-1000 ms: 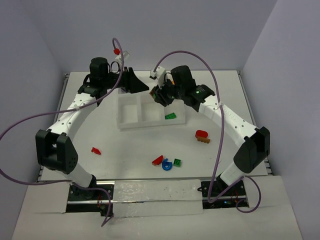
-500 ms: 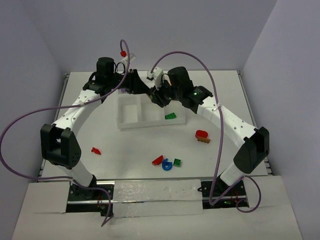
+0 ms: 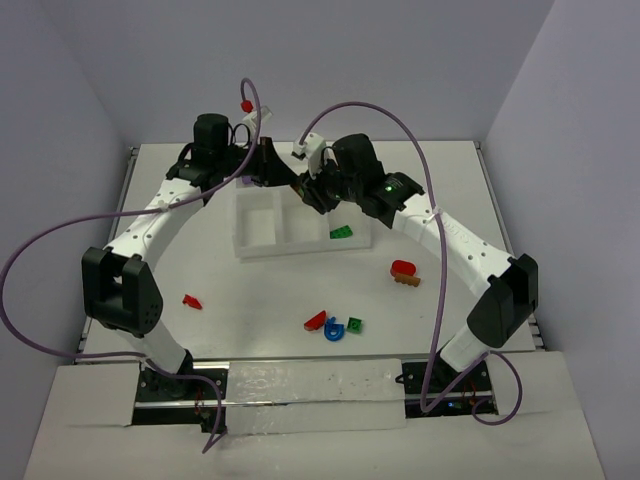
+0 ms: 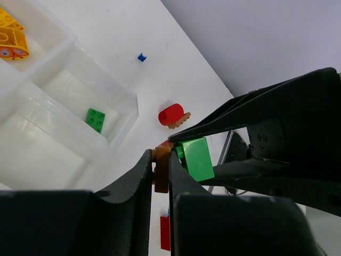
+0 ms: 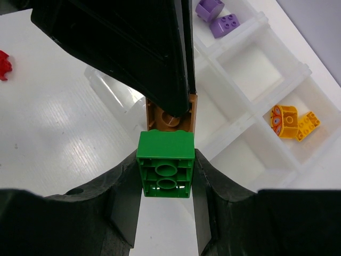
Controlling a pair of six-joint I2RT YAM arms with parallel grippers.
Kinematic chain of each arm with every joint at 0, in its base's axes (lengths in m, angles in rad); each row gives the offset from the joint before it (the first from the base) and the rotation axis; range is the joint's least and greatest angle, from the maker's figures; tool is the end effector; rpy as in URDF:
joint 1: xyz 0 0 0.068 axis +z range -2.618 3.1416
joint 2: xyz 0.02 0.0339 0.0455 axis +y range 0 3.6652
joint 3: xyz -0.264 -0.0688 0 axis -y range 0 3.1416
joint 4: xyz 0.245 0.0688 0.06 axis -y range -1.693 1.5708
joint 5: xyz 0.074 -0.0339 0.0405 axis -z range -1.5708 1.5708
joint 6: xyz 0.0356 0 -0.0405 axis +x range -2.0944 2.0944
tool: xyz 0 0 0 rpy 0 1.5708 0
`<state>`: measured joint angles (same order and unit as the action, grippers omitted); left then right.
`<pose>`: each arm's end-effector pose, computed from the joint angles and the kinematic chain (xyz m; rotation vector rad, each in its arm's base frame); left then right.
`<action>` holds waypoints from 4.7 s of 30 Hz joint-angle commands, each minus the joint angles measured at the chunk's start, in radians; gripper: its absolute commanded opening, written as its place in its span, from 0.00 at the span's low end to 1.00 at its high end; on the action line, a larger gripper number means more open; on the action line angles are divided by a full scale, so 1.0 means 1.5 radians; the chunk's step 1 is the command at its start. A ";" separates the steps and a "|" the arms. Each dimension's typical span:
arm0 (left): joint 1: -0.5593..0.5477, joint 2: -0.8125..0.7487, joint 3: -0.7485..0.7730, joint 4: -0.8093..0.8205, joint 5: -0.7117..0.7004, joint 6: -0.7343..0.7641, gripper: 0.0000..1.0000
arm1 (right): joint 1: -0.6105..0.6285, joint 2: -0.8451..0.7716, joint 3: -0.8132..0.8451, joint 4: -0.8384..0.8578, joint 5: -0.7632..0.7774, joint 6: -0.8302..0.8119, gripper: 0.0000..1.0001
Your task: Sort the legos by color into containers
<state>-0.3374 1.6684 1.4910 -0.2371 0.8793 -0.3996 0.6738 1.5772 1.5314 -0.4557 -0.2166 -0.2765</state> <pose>0.3551 -0.1536 0.3531 0.5456 1.9972 -1.3337 0.2801 0.2334 0.3739 -1.0750 1.7957 0.4667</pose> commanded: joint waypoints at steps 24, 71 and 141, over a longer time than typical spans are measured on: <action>-0.003 0.129 0.136 0.114 -0.448 0.186 0.00 | -0.170 0.052 -0.066 0.035 0.000 0.021 0.00; -0.036 0.384 0.301 0.085 -0.501 0.246 0.01 | -0.233 -0.018 -0.059 -0.106 -0.022 -0.074 1.00; -0.003 0.078 0.179 -0.028 -0.067 0.148 0.68 | -0.242 -0.180 -0.203 -0.286 -0.129 -0.448 0.00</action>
<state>-0.3450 1.8179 1.7026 -0.2223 0.6253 -0.1503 0.2221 1.3455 1.1236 -0.8578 -0.3620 -0.9349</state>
